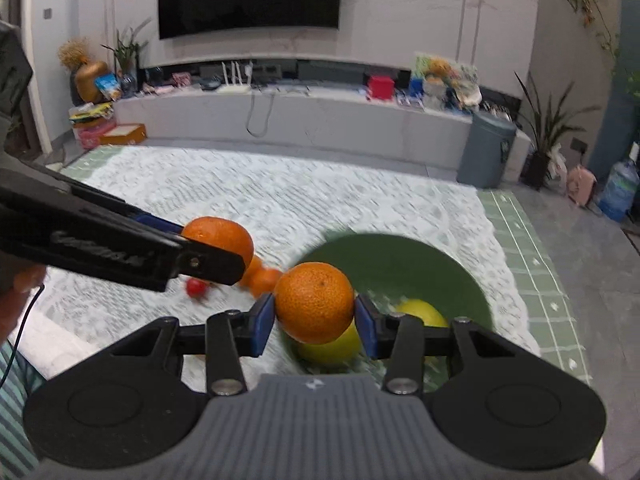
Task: Organize fruits
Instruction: 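Carry both mandarins into the colander beside the pears and release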
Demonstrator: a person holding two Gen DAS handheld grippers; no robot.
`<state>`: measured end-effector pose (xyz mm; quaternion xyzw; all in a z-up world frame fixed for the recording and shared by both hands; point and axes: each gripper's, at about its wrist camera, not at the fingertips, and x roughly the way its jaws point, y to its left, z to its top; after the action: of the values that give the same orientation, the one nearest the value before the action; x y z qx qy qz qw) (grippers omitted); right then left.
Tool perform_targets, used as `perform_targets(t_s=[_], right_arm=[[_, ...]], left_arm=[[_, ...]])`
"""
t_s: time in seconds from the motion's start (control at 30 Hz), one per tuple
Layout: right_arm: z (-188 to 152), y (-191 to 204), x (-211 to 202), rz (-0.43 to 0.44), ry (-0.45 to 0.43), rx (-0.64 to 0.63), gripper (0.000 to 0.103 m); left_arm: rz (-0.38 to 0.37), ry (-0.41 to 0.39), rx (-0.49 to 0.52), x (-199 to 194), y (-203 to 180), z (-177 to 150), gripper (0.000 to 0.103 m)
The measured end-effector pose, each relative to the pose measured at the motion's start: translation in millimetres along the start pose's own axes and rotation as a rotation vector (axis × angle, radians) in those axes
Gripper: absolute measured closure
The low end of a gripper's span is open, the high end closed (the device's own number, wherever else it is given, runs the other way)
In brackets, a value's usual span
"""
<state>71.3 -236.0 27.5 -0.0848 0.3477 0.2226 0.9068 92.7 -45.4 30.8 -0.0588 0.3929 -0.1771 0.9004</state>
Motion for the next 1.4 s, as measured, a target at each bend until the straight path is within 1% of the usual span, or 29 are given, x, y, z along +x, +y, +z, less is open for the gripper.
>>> perform_targets(t_s=[0.17,0.3,0.4,0.5,0.6,0.7,0.8,0.87,0.97,1.03,1.17,1.4], right_arm=[[-6,-33,6,-0.069,0.074,0.011,0.062],[-10,-56,17,-0.058,0.130,0.051,0.062],[-10,-68,28,-0.027,0.171,0.076,0.062],[-8,-70,40,0.017,0.205,0.066,0.062],[-2,-73,54,0.071,0.257,0.028,0.062],[4,-77,71,0.128,0.338,-0.028,0.062],[6,-79,85,0.151,0.406,-0.081,0.062],[7,-81,93,0.173,0.449,-0.091,0.062],[7,-86,103,0.188,0.492,-0.084,0.061],[6,-88,107,0.194,0.514,-0.081,0.061],[8,-89,112,0.214,0.536,-0.064,0.061],[7,-83,116,0.203,0.556,-0.105,0.061]], left_arm=[[-0.051,0.039,0.077,22,-19,0,0.053],[-0.083,0.089,0.148,40,-30,-1,0.053],[-0.079,0.145,0.191,55,-35,-1,0.053],[-0.073,0.207,0.193,71,-36,4,0.053],[-0.097,0.277,0.162,87,-32,10,0.053],[-0.120,0.350,0.132,99,-29,15,0.053],[-0.134,0.408,0.136,108,-28,17,0.053],[-0.133,0.437,0.143,113,-30,17,0.053],[-0.129,0.469,0.134,121,-31,15,0.053],[-0.161,0.483,0.107,122,-29,16,0.053],[-0.183,0.501,0.061,124,-27,16,0.053],[-0.141,0.483,0.082,121,-34,12,0.053]])
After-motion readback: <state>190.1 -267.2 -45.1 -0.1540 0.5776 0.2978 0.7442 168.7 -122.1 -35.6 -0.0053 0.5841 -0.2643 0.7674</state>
